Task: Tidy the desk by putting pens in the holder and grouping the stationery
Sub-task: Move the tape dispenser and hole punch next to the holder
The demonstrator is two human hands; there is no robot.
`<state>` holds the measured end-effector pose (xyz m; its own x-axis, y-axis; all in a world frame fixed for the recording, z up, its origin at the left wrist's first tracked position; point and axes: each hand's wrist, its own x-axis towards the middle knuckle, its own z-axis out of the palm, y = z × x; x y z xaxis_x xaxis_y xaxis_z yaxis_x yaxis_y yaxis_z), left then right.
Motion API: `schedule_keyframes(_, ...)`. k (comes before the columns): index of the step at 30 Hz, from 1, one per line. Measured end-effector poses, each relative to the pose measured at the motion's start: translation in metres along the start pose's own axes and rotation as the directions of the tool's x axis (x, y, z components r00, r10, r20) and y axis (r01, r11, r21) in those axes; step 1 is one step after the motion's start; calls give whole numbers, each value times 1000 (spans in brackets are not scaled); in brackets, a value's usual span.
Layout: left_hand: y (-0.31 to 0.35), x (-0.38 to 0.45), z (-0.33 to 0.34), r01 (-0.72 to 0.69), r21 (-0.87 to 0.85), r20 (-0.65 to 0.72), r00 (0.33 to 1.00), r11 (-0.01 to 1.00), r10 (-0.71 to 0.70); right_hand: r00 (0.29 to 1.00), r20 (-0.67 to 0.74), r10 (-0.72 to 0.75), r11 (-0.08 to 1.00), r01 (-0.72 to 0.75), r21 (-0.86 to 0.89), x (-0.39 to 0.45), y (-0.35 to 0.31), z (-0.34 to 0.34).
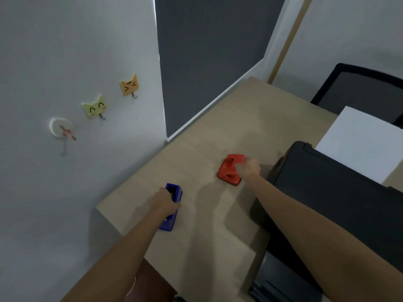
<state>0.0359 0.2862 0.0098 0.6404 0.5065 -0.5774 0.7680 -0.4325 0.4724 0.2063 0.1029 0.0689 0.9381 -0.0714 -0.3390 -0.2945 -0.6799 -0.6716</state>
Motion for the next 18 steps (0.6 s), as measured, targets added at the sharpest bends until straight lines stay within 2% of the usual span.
schedule_keyframes(2, -2, 3, 5, -11, 47, -41, 999, 999, 13, 998, 2, 66, 998, -66, -22, 12, 5, 14)
schedule_keyframes(6, -10, 14, 5, -36, 95, -83, 996, 995, 44, 980, 7, 198, 978, -198, 64, 41, 23, 40)
schedule_keyframes(10, -18, 21, -3, -51, 89, -92, 994, 995, 60, 942, 131, 309, 869, -336, 363, 50, 18, 48)
schedule_keyframes(13, -16, 22, -12, -65, 66, -86, 994, 996, 71, 942, 183, 282, 854, -333, 400, 46, 5, 40)
schedule_keyframes(18, 22, 6, -43, -189, 17, -98, 977, 982, 190, 964, 245, 108, 836, -221, 502, 27, -22, 0)
